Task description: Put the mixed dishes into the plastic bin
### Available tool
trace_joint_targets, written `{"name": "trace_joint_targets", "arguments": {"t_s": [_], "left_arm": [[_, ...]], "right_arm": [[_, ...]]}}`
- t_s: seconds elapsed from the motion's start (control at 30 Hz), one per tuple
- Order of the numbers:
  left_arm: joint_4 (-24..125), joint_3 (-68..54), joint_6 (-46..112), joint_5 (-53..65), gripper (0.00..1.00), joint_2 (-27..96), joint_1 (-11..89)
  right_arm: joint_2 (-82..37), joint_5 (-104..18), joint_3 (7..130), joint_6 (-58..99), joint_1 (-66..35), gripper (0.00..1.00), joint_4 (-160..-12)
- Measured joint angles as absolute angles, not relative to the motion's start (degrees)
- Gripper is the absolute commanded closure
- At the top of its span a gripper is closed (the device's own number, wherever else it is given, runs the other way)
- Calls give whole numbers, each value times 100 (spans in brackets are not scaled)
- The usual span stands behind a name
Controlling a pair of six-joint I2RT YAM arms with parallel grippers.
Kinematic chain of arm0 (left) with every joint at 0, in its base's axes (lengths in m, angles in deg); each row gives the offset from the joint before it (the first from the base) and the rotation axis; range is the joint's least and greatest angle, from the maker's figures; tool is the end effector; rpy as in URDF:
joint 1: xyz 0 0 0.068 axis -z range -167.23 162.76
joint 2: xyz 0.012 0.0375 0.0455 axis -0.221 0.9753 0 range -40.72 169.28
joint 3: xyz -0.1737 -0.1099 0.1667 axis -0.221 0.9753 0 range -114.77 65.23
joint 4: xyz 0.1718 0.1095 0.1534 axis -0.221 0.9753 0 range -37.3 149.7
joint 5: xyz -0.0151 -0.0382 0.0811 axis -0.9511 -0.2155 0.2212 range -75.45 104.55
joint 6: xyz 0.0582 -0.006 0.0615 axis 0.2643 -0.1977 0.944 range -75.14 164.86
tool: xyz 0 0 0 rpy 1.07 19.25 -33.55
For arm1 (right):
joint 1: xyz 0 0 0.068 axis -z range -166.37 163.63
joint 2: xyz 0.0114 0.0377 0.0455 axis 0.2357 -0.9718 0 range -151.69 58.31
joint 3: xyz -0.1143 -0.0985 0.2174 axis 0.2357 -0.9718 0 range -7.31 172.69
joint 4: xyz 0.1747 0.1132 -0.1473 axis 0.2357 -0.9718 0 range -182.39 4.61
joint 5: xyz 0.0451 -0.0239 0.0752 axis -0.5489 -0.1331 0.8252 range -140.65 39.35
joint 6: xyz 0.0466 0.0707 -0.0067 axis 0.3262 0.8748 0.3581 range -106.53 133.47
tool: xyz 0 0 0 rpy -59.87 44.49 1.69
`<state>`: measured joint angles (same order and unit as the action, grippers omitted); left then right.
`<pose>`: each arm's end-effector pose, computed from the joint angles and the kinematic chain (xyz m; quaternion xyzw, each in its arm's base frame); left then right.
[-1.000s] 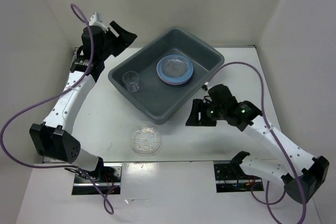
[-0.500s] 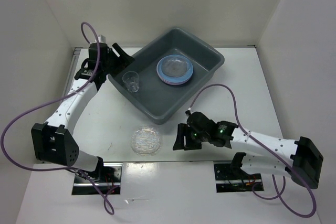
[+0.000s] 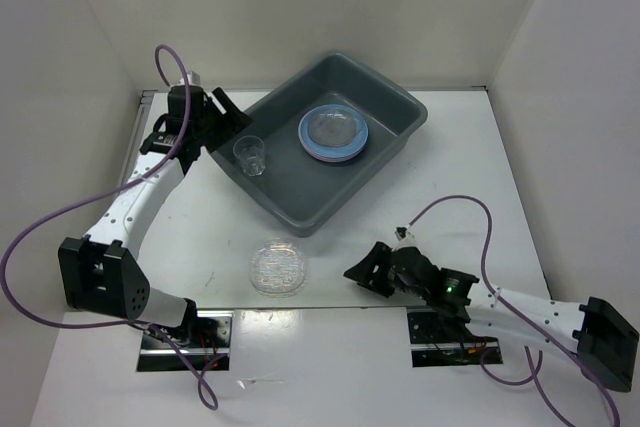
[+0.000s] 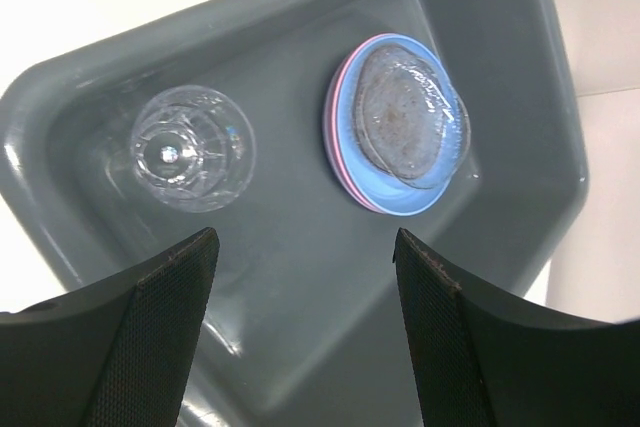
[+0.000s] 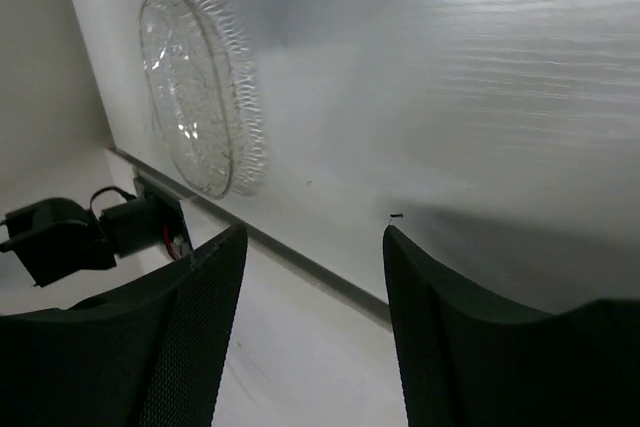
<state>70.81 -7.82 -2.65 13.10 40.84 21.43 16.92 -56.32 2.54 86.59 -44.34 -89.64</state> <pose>0.3553 -0.0560 0.3239 -0.2767 0.8046 -0.2569 0.4584 0.1031 0.1511 0.1222 0.1395 0.8783 0.3961 0.2285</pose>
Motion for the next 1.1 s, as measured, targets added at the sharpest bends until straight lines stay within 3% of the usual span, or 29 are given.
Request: {"name": "trace_joint_targets", "arguments": {"t_s": [0.13,0.4,0.5,0.73,1.1], "left_arm": [[7114,-769,-175,1329,21,4084,2139],[7142,-608,-153,1334,21,4084,2141],[7166,-575,-153,1338,21,4084,2139],[7162,-557,-142,1356,21,4084,2141],[7175,-448,-29,1393,21,4082,2141]], "right_arm": [[2378,-5742,-424,9129,-4436,39,-8868],[3226,-5833,-491,9393,-4452,39,-8898],[2717,-5892,-310,9299,-4460,39,-8905],[-76,-6513,1439,8882,-5210,37,-8809],[-771,-6802,1681,8803,-5359,40,-8203]]}}
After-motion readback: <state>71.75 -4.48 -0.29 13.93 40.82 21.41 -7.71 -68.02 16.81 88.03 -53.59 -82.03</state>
